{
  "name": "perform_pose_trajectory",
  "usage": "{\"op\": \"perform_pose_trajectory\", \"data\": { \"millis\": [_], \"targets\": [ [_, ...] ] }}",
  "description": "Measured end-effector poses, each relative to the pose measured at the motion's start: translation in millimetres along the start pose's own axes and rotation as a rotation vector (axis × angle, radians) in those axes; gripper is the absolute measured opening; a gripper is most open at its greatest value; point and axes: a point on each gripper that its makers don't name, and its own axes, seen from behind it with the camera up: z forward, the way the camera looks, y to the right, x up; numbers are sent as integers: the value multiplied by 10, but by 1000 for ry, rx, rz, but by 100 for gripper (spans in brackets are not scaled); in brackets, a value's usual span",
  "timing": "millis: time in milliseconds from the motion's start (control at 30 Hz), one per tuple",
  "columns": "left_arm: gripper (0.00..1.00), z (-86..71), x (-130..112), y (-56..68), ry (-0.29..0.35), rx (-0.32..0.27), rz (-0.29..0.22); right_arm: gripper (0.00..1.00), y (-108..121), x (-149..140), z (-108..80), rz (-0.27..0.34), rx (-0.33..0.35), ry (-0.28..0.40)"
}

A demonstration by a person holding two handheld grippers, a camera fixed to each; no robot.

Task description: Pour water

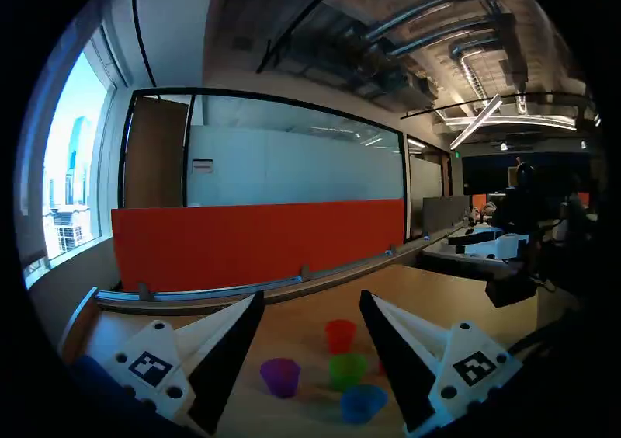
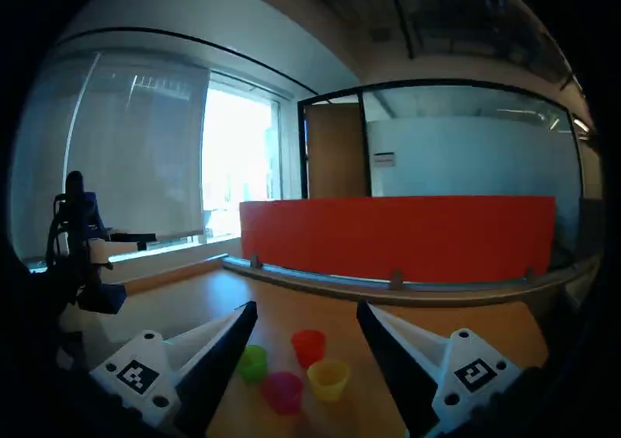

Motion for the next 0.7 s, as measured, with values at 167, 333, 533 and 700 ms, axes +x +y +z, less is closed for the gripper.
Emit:
{"op": "perform_pose_trajectory", "data": {
  "millis": [167, 333, 533, 700],
  "targets": [
    [91, -3, -144, 89, -51, -41, 37, 100, -36, -157, 5, -19, 20, -64],
    [91, -16, -296, 104, -93, -58, 63, 100, -78, -291, -21, -39, 44, -125],
    [91, -41, -490, 157, -156, -96, 70, 100, -117, -472, -71, -76, 67, -202],
    [91, -67, -575, 233, -184, -136, 86, 100, -161, -627, -108, -102, 94, -261]
  ]
}}
